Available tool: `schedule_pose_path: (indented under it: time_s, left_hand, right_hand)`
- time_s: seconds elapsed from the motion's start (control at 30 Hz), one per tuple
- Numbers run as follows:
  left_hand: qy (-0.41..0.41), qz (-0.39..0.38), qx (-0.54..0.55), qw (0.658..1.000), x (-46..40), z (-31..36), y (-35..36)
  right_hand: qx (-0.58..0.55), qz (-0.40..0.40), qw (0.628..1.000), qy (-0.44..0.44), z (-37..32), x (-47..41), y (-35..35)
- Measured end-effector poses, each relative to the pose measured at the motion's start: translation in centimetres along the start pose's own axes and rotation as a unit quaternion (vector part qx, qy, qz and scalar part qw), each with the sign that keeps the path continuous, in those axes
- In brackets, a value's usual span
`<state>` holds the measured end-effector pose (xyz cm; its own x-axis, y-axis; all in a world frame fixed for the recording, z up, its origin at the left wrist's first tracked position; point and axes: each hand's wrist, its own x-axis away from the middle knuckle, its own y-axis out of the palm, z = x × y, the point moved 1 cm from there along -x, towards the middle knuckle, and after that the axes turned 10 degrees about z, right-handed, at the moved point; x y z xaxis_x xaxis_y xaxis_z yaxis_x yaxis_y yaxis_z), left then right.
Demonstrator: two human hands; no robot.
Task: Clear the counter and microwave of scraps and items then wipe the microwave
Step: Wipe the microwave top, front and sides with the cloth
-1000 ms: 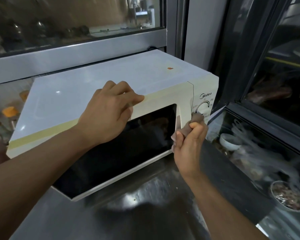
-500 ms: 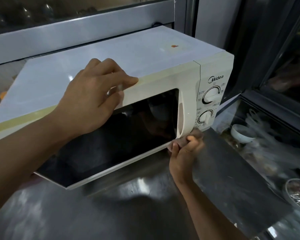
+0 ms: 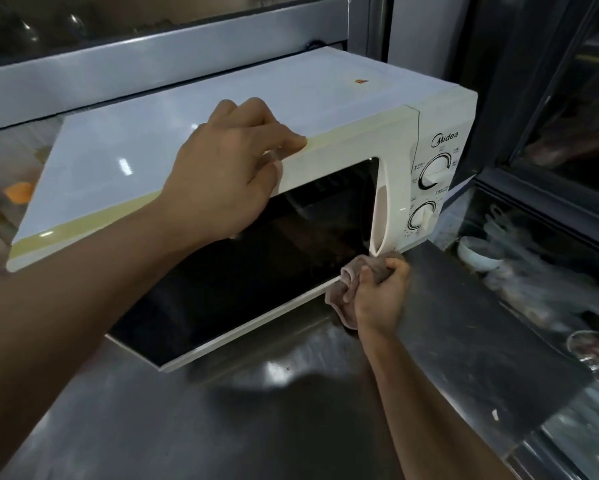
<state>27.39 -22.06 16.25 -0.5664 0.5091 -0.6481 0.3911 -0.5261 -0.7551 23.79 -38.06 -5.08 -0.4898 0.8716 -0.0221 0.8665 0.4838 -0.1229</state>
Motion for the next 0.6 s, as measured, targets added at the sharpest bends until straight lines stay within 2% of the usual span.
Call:
schedule_pose_path:
  time_s: [0.2,0.33,0.5,0.6]
  left_hand:
    - [-0.016,-0.023,0.049,0.998,-0.4,-0.3,-0.4]
    - [-0.03,-0.075,0.093,0.992,-1.1,-1.1,-2.0]
    - [0.073,-0.096,0.034,0.992,0.9,-3.5,-4.3]
    - [0.1,-0.099,0.009,0.99,2.2,-5.0,-4.9]
  right_hand:
    - [0.022,0.002,1.0,-0.014,-0.7,4.2,1.1]
    - [0.041,0.04,0.998,-0.027,-2.0,5.4,1.5]
    - [0.017,0.108,0.984,-0.138,-6.7,6.7,2.1]
    - [0.002,0.146,0.971,-0.19,-10.2,5.8,1.9]
